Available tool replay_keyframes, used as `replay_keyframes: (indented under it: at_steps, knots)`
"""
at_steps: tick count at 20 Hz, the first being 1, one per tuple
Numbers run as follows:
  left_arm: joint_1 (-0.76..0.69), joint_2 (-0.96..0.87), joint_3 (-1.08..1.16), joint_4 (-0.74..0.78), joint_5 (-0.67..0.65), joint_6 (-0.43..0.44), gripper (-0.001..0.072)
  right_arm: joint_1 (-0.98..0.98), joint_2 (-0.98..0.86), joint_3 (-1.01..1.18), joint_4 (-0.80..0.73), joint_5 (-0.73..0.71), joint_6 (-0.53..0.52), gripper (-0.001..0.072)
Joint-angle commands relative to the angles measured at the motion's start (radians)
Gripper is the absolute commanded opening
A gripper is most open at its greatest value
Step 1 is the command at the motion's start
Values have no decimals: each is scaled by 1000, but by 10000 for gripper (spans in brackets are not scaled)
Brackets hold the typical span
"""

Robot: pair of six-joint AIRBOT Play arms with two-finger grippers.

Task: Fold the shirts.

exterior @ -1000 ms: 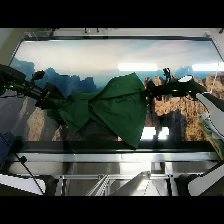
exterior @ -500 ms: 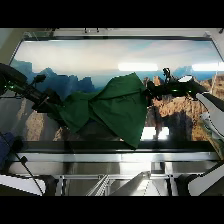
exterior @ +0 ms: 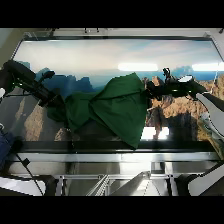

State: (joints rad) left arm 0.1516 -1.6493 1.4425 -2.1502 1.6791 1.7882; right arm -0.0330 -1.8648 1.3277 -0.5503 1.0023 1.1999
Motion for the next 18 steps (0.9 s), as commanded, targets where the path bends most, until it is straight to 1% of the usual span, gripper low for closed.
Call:
replay_keyframes:
  at_steps: [1, 2, 3, 4, 5, 6, 7, 8, 10, 12, 13, 14, 16, 18]
  knots:
    - [36, 125, 1, -95, -89, 42, 20, -7, 67, 1, 124, 112, -163, 14]
    - [73, 185, 1, -205, -128, 61, 21, -15, 137, 1, 215, 164, -260, 14]
    - [114, 251, 2, -328, -167, 90, 21, -23, 225, 1, 305, 197, -336, 14]
    - [162, 333, 8, -467, -194, 179, 21, -34, 342, 1, 406, 220, -426, 15]
    - [206, 417, 34, -550, -207, 231, 21, -50, 471, 1, 492, 229, -510, 15]
    - [253, 515, 76, -569, -246, 264, 21, -73, 621, 1, 562, 215, -600, 16]
    - [301, 613, 118, -563, -309, 264, 21, -100, 768, 1, 581, 161, -646, 16]
    - [361, 715, 161, -559, -381, 264, 21, -132, 923, 1, 561, 79, -663, 16]
    - [484, 879, 246, -528, -476, 253, 23, -190, 1191, 1, 446, -69, -651, 16]
    - [603, 971, 332, -514, -461, 244, 23, -226, 1379, 1, 324, -178, -584, 16]
    - [647, 994, 365, -512, -443, 243, 24, -238, 1439, 1, 283, -209, -559, 16]
    - [674, 1003, 396, -512, -445, 243, 23, -248, 1481, 1, 258, -239, -556, 16]
    - [674, 954, 454, -518, -470, 242, 24, -264, 1481, 1, 239, -262, -544, 16]
    - [631, 834, 532, -521, -445, 226, 24, -270, 1378, 1, 213, -237, -455, 16]
